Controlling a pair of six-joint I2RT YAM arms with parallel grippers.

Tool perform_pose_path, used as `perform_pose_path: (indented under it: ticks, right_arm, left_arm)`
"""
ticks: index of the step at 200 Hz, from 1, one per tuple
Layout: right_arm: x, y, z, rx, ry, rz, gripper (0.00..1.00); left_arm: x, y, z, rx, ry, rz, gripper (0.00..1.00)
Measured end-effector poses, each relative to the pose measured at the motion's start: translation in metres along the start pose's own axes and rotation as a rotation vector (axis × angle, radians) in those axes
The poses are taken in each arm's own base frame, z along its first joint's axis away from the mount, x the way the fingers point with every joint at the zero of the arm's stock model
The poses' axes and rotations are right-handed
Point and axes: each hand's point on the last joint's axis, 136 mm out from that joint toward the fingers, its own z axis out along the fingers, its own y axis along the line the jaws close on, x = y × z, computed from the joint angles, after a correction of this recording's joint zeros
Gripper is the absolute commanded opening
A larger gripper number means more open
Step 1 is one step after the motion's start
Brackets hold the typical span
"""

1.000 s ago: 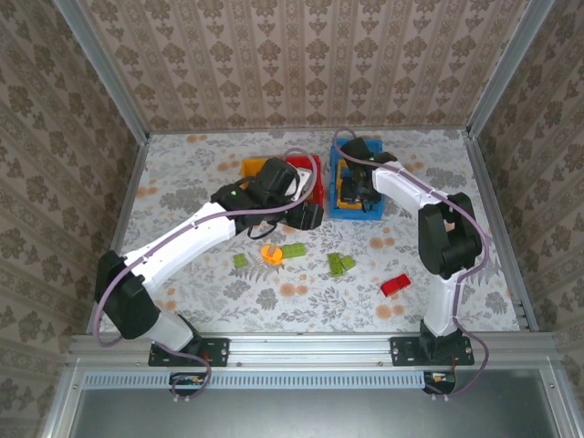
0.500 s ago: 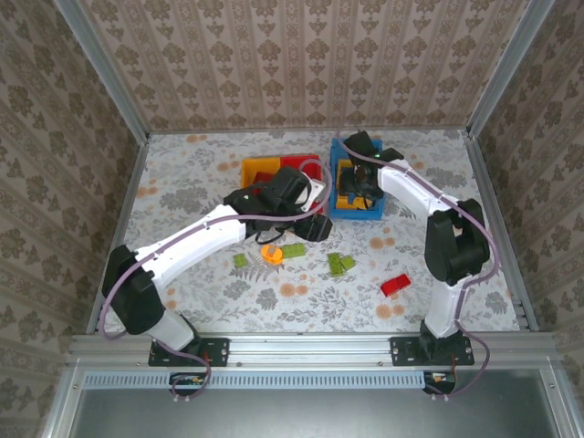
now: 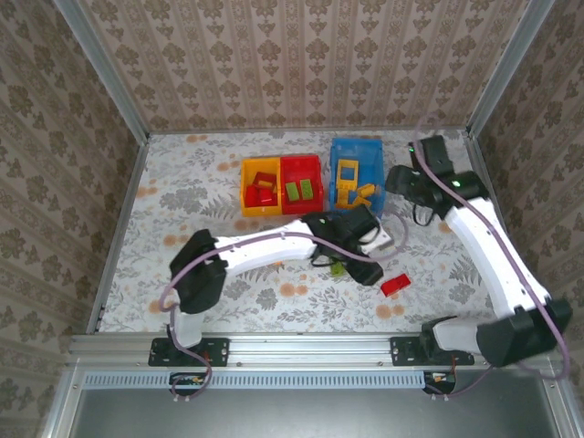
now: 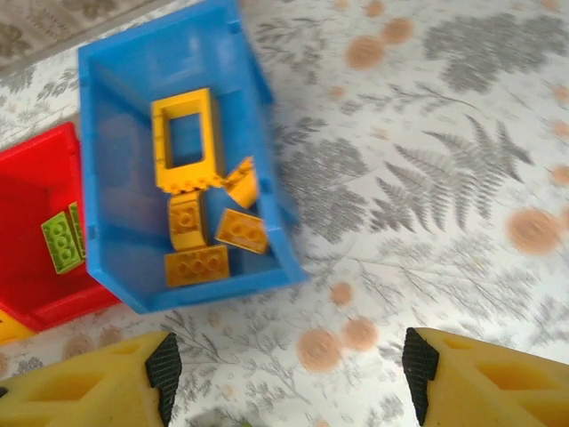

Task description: Sort the legos into containers by color

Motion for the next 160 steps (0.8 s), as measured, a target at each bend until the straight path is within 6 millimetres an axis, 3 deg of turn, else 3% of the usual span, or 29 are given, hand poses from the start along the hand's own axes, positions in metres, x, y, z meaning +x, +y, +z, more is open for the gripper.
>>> perform_pose_path:
  ticks: [19, 23, 29, 48, 78, 107, 160]
  right_arm:
    - [0.005, -0.03, -0.026, 0.014, -0.03, 0.101, 0.73]
    - [0.006, -0.036, -0.031, 0.017, -0.035, 0.118, 0.74]
    - [0.007, -0.044, -0.039, 0.021, -0.044, 0.145, 0.74]
    - [0.01, -0.058, -0.057, 0.02, -0.065, 0.196, 0.75]
    - [0.018, -0.064, -0.069, 0.01, -0.056, 0.215, 0.75]
    - [0.025, -0.062, -0.071, -0.016, -0.036, 0.217, 0.75]
    - [0.039, -0.059, -0.065, -0.042, 0.006, 0.216, 0.71]
  left_arm:
    - [-0.005, -0.022, 0.031, -0.009, 0.028, 0.074, 0.71]
    - [-0.005, -0.025, 0.036, -0.014, 0.036, 0.083, 0.77]
    - [-0.005, -0.03, 0.046, -0.023, 0.047, 0.1, 0.79]
    - [-0.002, -0.037, 0.073, -0.052, 0.085, 0.13, 0.83]
    - [0.009, -0.019, 0.101, -0.141, 0.157, 0.13, 0.82]
    - [0.013, -0.004, 0.108, -0.202, 0.191, 0.121, 0.76]
    - [0.01, -0.003, 0.116, -0.208, 0.191, 0.119, 0.29]
